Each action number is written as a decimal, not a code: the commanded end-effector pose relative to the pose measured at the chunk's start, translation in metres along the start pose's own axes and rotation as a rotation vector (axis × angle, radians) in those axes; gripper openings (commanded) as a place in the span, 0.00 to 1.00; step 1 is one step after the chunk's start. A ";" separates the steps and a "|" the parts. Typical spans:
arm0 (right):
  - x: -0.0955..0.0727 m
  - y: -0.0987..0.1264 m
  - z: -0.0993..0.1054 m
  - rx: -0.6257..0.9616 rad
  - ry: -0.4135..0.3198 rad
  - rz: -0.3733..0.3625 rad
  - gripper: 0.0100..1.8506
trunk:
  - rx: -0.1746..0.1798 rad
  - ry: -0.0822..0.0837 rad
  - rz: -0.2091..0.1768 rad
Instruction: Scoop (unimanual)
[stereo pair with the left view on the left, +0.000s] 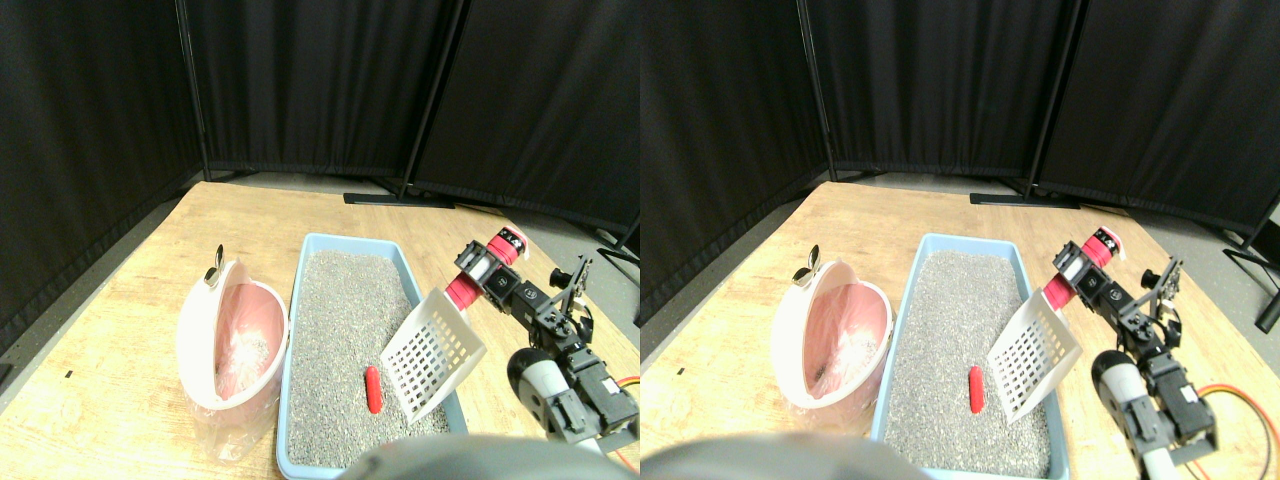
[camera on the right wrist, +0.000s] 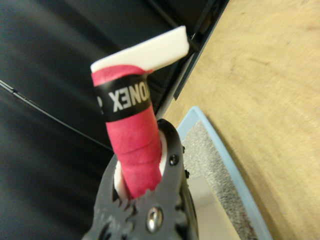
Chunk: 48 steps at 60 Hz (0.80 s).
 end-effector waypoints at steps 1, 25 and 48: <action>0.002 0.008 0.003 -0.027 -0.052 0.036 0.02 | -0.017 0.031 0.013; 0.000 0.099 -0.015 0.249 -0.014 0.207 0.02 | -0.043 0.057 0.038; 0.008 0.115 -0.024 0.410 -0.025 0.216 0.02 | -0.050 0.064 0.050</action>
